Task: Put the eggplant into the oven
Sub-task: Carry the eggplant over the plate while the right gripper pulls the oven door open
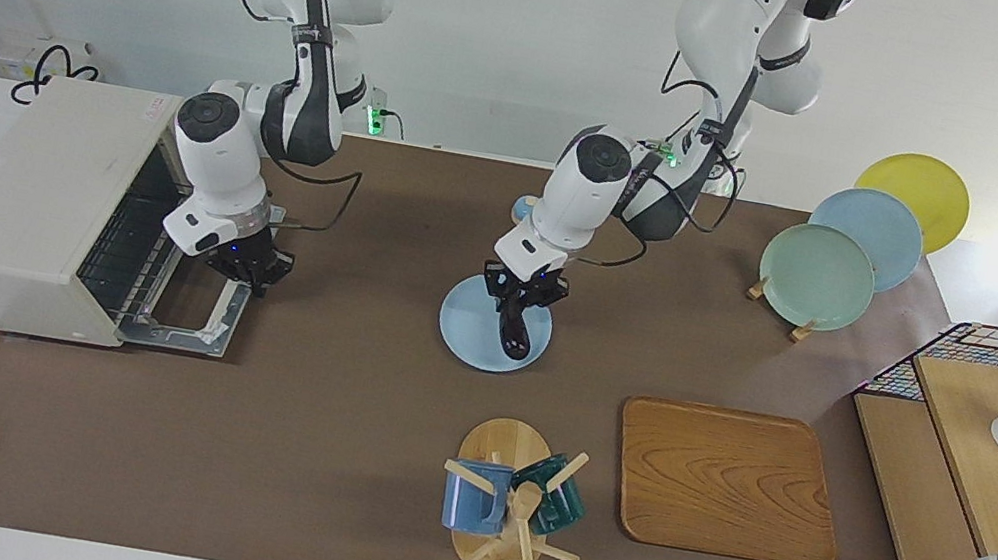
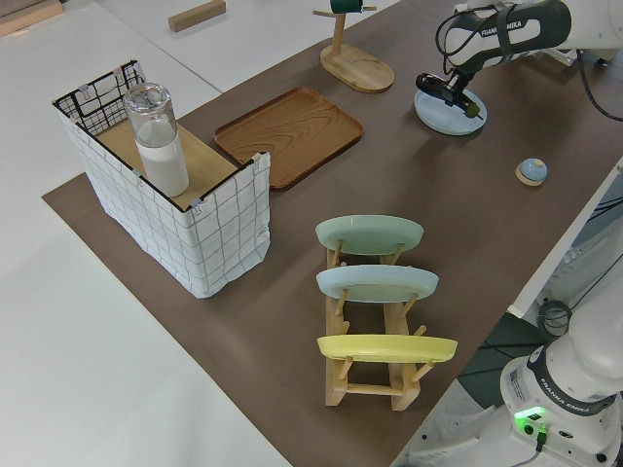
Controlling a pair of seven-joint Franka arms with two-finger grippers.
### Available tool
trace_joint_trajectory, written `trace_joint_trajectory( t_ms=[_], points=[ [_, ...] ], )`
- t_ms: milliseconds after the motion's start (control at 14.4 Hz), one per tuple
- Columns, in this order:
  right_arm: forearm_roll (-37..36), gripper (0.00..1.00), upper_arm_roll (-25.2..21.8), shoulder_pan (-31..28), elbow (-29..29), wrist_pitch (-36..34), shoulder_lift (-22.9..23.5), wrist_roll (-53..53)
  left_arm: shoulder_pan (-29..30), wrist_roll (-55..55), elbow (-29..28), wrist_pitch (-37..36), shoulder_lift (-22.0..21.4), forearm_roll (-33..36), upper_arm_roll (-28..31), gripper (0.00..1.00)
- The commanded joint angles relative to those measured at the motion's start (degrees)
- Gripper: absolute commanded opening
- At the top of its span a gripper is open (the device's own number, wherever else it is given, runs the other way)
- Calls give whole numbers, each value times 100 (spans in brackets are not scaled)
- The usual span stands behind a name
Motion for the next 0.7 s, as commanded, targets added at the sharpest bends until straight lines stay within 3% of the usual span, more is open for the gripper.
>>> trace_joint_trajectory(
  t_ms=[0,209,417,557,626],
  points=[
    [112,0,-97,237,2,7,-28,265,-157,-18,-54,100,-24,-112,114,0],
    [682,0,-106,623,273,-115,7,311,-165,-18,-54,117,-15,-112,106,0],
    [737,2,-97,843,966,-895,77,494,-183,-10,-63,223,29,-103,106,0],
    [737,35,-97,1027,1206,-1126,130,609,-192,-18,-54,249,55,-112,106,0],
    [737,44,-97,1046,1215,-1144,130,601,-192,-18,-63,293,55,-112,106,39]
  ],
)
